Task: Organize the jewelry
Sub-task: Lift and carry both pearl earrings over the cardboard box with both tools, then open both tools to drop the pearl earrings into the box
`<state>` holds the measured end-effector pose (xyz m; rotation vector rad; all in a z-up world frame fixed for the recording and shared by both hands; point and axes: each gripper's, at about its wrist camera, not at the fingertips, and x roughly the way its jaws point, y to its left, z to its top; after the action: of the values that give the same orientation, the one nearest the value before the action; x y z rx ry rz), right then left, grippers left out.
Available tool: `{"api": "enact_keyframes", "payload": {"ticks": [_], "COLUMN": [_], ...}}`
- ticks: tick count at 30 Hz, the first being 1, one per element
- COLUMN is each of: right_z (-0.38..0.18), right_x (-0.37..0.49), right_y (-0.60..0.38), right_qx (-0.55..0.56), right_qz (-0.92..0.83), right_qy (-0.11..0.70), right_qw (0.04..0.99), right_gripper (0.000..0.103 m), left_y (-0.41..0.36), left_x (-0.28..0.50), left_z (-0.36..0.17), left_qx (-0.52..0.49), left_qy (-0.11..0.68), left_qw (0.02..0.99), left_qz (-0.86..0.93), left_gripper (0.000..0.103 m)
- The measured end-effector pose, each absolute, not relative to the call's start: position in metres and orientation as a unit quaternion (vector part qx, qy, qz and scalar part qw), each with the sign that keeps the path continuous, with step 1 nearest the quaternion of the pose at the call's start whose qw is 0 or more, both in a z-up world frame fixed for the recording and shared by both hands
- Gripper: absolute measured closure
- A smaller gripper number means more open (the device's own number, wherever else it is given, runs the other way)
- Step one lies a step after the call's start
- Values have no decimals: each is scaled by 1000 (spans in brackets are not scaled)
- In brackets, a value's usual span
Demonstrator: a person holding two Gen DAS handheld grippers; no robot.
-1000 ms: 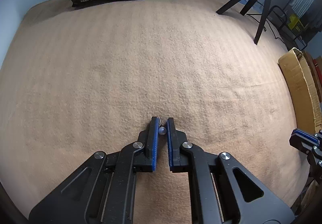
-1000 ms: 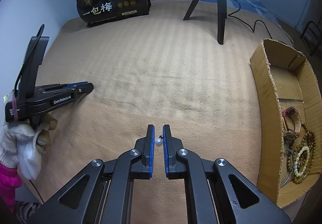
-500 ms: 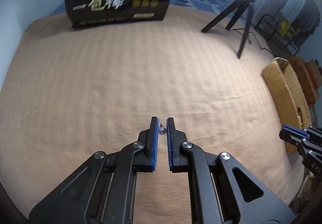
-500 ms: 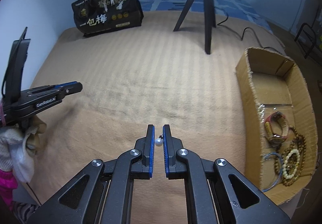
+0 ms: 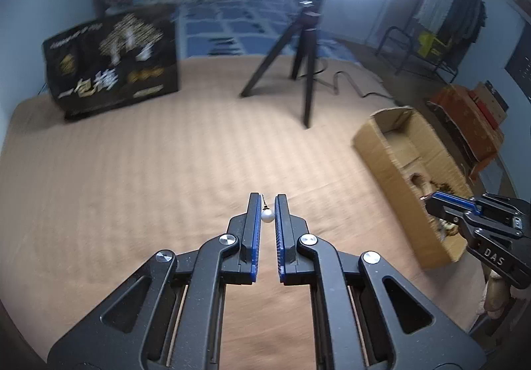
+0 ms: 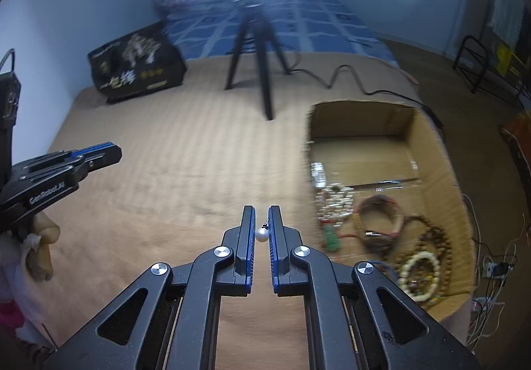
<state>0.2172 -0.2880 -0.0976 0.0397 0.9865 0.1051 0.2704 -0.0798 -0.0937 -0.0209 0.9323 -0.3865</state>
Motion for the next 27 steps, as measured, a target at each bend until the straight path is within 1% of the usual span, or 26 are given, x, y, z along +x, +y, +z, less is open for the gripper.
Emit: {"api": "enact_keyframes", "payload": {"ticks": [14, 27], "right_z": [-92, -102], "right_x": [220, 237], "right_y": [-376, -404], "right_qx": [55, 36], "right_qz": [-14, -38], "right_qy": [450, 444], "right_qw": [891, 895], "right_gripper": [97, 97], "left_y": [-190, -253], "left_x": [277, 295], "left_z": [-81, -87], "left_qx": [5, 21], "left_qy": [419, 414], "left_qw": [874, 872], "left_qz": [-244, -261], "left_gripper": [97, 97]}}
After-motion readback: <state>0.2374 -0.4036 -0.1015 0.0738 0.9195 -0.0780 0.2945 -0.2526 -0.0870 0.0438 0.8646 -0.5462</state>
